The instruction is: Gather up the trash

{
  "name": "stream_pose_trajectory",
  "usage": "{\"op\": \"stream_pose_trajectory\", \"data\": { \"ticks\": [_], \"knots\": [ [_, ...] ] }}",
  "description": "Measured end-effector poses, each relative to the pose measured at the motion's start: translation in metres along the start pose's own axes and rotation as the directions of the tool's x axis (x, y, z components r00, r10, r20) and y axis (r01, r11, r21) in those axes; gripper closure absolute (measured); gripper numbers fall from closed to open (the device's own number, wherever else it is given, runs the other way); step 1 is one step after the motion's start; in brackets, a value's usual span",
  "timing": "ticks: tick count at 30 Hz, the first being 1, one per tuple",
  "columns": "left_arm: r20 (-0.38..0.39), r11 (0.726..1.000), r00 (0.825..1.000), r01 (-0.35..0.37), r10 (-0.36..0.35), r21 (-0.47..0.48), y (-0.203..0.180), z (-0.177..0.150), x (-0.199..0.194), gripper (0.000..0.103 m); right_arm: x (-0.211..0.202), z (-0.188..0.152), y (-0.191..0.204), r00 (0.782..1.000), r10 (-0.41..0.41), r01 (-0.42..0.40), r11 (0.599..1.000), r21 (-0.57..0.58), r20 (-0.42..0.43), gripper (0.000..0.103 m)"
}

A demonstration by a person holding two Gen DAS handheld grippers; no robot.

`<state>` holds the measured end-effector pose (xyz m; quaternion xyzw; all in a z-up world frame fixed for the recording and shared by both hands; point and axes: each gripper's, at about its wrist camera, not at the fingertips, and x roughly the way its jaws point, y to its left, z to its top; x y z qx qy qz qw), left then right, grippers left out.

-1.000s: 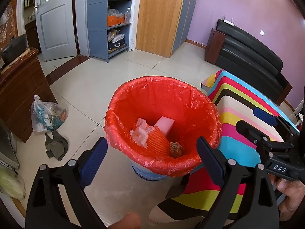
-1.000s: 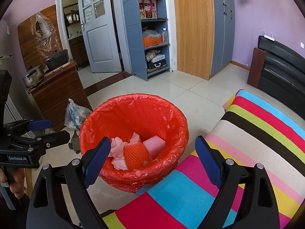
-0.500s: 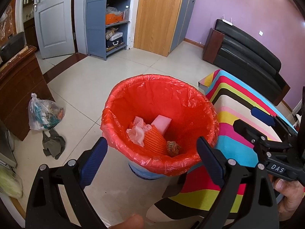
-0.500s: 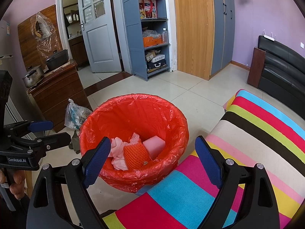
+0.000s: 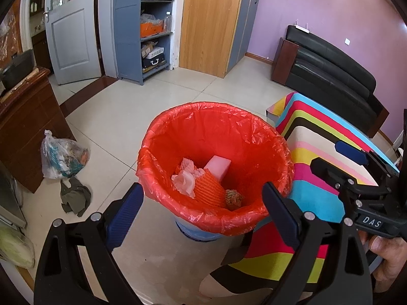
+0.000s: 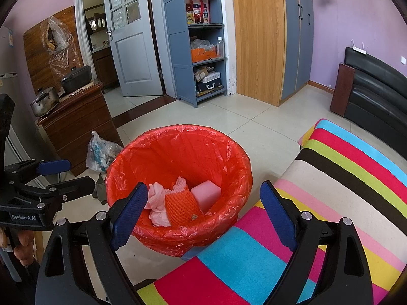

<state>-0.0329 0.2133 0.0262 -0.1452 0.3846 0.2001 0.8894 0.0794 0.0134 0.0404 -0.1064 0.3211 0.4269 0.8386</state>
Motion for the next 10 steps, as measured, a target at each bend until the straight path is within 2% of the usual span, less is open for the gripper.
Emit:
{"op": "stream_pose_trajectory", "data": {
  "ticks": [10],
  "knots": [
    [-0.008, 1.0, 1.0, 0.003, -0.003, 0.01, -0.005, 0.0005, 0.0005, 0.012, -0.0001, 0.0001, 0.0, 1.0, 0.0, 0.0, 1.0, 0.0, 0.001, 0.019]
  ]
}}
